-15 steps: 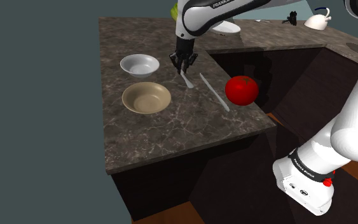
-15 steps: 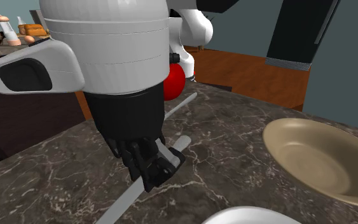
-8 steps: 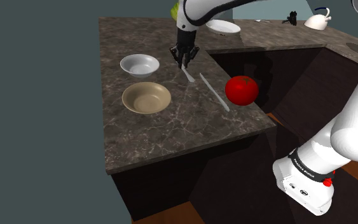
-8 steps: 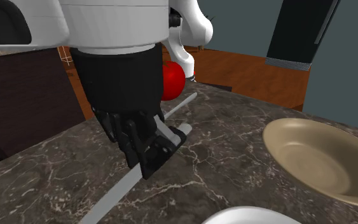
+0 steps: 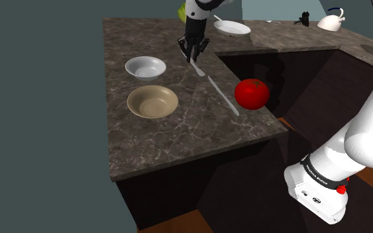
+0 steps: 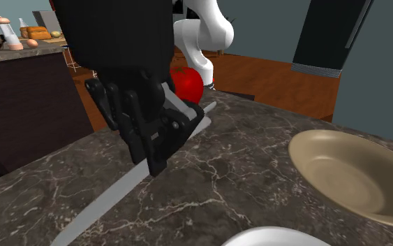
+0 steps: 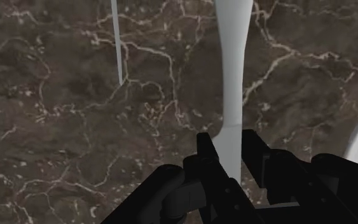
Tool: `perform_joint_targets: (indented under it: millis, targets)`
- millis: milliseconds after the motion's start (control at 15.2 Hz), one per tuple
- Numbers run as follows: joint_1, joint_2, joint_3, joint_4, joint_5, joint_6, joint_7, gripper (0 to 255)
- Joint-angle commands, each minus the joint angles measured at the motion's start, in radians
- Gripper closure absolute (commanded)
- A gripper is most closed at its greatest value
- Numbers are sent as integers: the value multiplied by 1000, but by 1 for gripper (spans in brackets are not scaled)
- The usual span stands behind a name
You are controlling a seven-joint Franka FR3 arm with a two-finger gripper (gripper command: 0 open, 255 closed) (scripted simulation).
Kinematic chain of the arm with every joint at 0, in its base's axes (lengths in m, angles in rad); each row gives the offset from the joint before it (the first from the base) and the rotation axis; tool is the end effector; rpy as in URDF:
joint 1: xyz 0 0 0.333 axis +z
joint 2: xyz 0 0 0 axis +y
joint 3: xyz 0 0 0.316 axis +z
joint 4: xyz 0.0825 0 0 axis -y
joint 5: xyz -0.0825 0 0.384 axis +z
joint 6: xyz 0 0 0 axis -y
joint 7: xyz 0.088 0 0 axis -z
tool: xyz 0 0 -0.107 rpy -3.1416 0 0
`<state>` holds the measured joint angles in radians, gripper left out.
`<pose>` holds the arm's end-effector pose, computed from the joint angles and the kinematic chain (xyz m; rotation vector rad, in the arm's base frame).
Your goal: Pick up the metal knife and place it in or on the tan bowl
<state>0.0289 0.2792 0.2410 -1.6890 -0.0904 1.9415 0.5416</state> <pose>0.6186 0.1517 0.4367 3.0942 -0.3834 -0.0146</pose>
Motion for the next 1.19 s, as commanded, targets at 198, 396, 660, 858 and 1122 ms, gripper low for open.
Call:
perform_joint_targets:
  millis: [198, 396, 660, 858, 1122]
  targets:
    - [1, -16, 2, 45, 5, -62, -3, 255]
    - [1, -21, 3, 79, 7, -100, -5, 255]
    - [39, -43, 28, 66, 8, -110, 57, 255]
    - [78, -54, 52, 55, 7, -113, 121, 255]
    - [132, -56, 86, 57, 2, -121, 209, 255]
